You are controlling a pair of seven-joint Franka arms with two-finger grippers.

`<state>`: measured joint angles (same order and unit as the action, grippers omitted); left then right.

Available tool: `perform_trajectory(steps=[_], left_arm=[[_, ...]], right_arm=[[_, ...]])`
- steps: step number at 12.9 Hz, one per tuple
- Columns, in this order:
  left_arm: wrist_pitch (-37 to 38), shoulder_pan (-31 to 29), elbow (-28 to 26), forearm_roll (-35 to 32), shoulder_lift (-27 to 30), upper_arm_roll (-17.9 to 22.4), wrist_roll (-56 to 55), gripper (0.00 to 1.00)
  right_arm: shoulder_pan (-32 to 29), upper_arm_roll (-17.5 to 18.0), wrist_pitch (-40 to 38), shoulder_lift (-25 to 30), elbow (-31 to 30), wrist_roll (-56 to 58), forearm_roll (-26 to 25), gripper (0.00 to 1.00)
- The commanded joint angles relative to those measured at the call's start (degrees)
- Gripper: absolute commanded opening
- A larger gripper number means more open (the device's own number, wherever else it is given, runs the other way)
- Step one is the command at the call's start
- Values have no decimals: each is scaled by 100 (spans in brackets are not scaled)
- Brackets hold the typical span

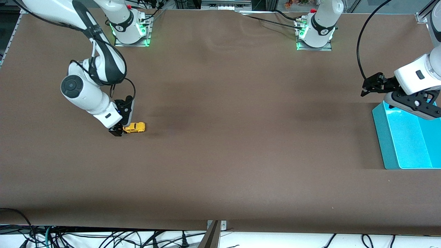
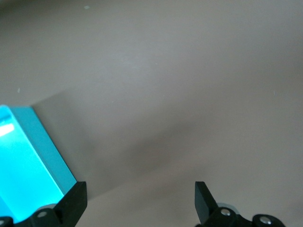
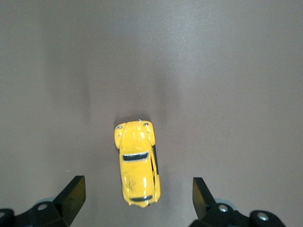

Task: Wind and store yellow beetle car
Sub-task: 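Reach the right gripper down over the yellow beetle car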

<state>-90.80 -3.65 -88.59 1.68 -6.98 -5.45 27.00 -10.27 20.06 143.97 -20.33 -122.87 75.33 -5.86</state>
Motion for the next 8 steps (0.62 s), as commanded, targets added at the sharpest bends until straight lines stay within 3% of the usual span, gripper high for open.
perform_trajectory(steps=[1, 3, 7, 8], left_arm=[[18, 4, 53, 16, -198, 0, 1399, 100], [-17, -4, 53, 16, -330, 0, 2132, 100], [-17, -13, 53, 16, -348, 0, 2196, 100], [-17, -13, 53, 16, -348, 0, 2196, 100]], right_arm=[[-63, 33, 568, -111, -288, 131, -239, 100], [-159, 24, 974, -138, -518, 131, -459, 100], [-299, 16, 1229, -348, -527, 140, -705, 99], [-344, 15, 1273, -419, -527, 140, -706, 92]])
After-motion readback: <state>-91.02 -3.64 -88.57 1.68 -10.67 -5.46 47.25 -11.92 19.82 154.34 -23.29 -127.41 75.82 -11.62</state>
